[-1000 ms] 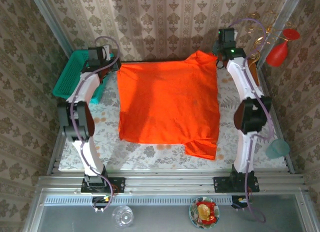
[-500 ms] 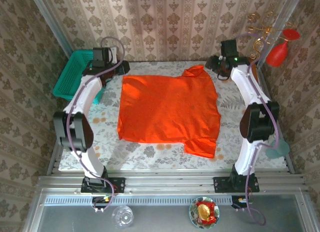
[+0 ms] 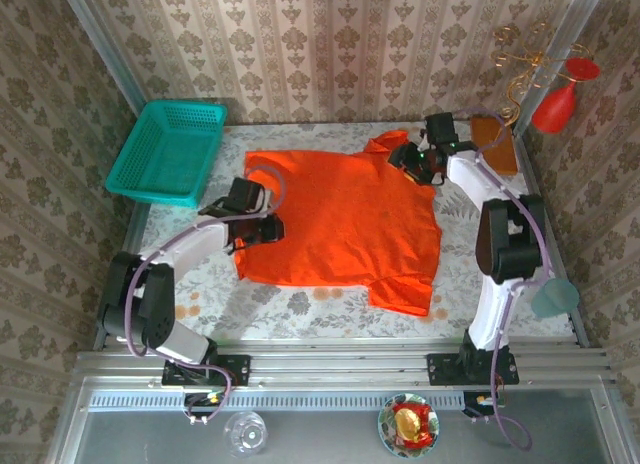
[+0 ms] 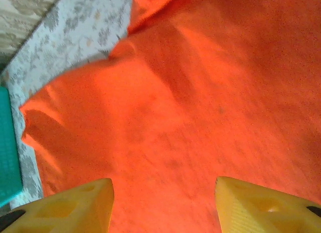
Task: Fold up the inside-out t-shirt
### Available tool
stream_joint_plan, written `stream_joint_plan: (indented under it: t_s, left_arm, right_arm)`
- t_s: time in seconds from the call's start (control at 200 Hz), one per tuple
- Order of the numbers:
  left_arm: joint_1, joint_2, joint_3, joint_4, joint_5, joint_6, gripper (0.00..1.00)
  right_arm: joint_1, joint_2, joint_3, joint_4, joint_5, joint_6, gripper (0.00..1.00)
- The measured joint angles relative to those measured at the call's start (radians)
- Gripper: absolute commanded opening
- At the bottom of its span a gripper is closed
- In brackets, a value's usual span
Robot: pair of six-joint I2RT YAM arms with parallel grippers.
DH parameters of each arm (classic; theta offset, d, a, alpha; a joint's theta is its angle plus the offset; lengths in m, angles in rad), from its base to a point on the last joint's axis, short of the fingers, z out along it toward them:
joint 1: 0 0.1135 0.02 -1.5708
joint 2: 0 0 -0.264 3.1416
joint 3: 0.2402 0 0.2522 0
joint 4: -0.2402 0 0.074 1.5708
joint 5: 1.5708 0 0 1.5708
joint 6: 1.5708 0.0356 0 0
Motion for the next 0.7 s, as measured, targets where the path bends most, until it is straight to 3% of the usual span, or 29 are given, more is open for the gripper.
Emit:
stream_joint_plan:
  t_s: [0.375, 0.7]
  left_arm:
    - [-0.029, 0.061, -0.101, -0.011, -0.085, -0.023, 0.16]
    - [-0.029, 0.031, -0.132, -0.005, -0.116, -0.041, 0.16]
  right_arm:
    - [0.0, 0.424, 0.533, -0.027, 0.003, 0.183, 0.62]
    - [-0.001, 0.573, 0.701, -0.075, 0.014, 0.339, 0.67]
